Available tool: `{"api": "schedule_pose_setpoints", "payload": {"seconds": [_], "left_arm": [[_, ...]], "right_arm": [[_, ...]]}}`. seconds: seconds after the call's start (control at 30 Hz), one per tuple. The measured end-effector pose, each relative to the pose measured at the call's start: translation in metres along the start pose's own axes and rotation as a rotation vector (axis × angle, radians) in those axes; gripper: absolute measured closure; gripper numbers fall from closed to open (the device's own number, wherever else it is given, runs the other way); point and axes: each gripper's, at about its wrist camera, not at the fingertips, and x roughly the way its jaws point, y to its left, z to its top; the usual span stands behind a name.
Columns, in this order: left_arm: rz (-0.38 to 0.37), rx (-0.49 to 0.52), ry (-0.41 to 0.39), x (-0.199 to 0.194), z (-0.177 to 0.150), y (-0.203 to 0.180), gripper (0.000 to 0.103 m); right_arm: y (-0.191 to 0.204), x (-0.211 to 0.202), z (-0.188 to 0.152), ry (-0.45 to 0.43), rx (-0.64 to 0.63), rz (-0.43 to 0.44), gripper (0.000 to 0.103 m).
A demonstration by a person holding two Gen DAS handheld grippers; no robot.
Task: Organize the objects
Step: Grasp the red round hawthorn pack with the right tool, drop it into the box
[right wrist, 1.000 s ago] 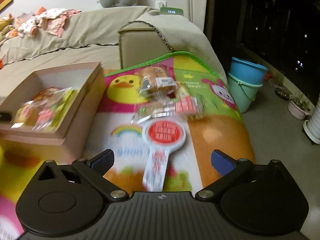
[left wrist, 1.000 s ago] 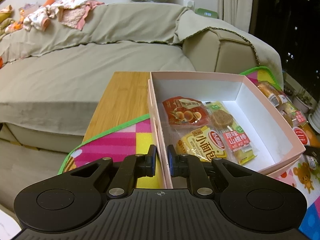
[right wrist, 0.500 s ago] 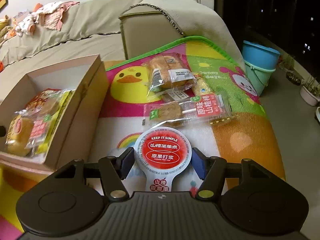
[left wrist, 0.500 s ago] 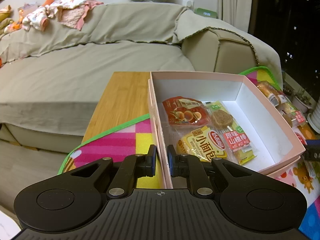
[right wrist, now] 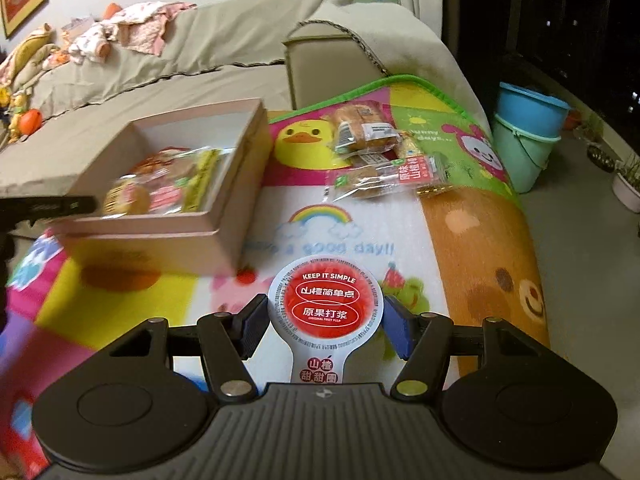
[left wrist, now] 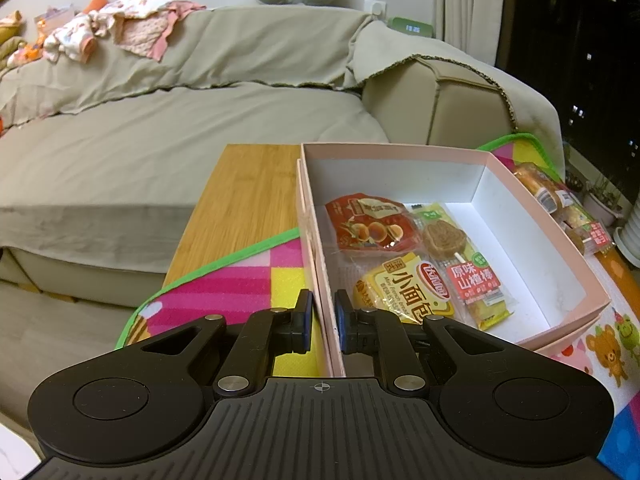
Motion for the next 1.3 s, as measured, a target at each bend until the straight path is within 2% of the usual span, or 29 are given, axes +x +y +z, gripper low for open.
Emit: {"api": "schedule_pose_setpoints", "payload": {"seconds": [0.2,0.43,0.57,0.7,0.77,0.93,1.03,1.3], "left_arm": [[-0.001,-0.004,-0.002,0.0,0.001,0.0,0.089],[-0.01,-0.01,-0.007,0.0,0.002,0.0,0.089],[-0.017,-0.008,-0.011,0.0,0.0,0.002,0.088],[-0.03,-0.023,-0.011,0.0,-0.001,0.005,0.088],[-0.034,-0.026,-0.012,0.0,-0.001,0.005,0.088],[-0.044,-0.026,-0.017,0.0,-0.003,0.007,0.087],[-0.052,-0.032,-0.017,0.001,-0.002,0.008,0.087],[-0.052,-0.03,-0.015,0.002,-0.002,0.009,0.087]], "right_arm": [[0.024,-0.041,-0.007,-0.033,-0.034,0.041,0.042],[0.058,-0.074,0.004,-0.077,-0.105,0.104,0.042],[0.075,-0.089,0.029,-0.116,-0.139,0.155,0.042],[0.093,-0.099,0.07,-0.185,-0.191,0.169,0.042],[0.101,-0.097,0.093,-0.203,-0.211,0.171,0.042],[0.113,-0.07,0.138,-0.179,-0.202,0.17,0.042],[0.128,-0.054,0.15,-0.207,-0.242,0.108,0.042],[0.143,0.0,0.175,-0.188,-0.25,0.051,0.041]]}}
